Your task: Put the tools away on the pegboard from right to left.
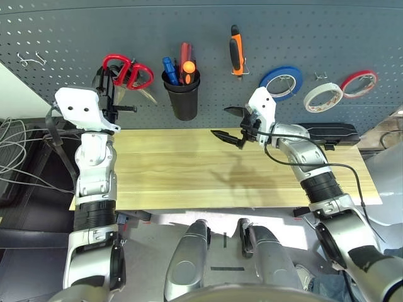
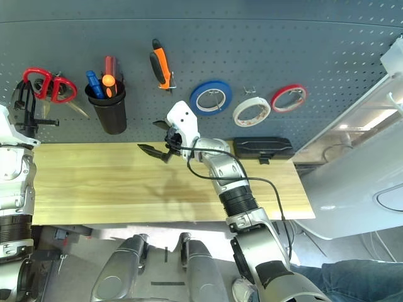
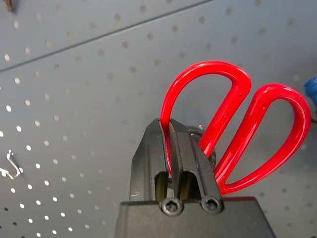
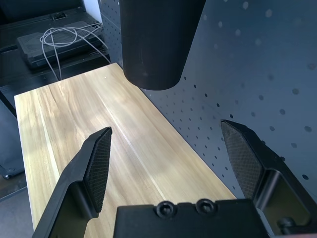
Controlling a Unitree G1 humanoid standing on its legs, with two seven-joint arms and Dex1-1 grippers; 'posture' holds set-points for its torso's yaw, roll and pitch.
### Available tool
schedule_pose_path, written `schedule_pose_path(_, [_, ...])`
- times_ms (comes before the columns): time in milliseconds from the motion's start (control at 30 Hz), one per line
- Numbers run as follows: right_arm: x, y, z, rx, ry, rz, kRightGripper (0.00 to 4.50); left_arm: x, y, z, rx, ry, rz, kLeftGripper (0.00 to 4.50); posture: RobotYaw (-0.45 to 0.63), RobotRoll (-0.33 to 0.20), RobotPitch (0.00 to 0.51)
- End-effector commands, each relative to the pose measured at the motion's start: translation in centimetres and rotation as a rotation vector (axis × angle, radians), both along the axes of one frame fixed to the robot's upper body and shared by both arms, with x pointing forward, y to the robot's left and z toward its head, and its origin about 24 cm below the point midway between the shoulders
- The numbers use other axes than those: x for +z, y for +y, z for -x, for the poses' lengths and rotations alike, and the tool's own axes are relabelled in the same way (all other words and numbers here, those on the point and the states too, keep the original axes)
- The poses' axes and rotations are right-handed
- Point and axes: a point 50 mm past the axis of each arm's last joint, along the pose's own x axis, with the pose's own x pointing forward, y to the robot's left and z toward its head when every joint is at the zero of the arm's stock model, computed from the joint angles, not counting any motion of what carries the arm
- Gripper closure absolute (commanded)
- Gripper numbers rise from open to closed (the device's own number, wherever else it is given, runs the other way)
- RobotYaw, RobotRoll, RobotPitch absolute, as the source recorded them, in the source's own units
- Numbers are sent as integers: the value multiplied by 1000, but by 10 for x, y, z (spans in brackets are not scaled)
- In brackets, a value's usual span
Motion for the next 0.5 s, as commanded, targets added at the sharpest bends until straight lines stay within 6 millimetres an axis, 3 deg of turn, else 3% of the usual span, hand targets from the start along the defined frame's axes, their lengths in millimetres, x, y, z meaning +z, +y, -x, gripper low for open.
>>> schedule_pose_path(33, [-4,-3,0,-15,10,4,0,-10,5,-6,19,70,32,4457,118,0,192])
schedule_pose_path(200, [-6,-5,-2,-41,15,6,0,-21,3,-11,12,144,65,4457,119,0,192])
schedule_pose_path(500, [-15,-7,-2,-91,53,-23,0,-61,3,-12,-17,380,133,3032,116,0,201])
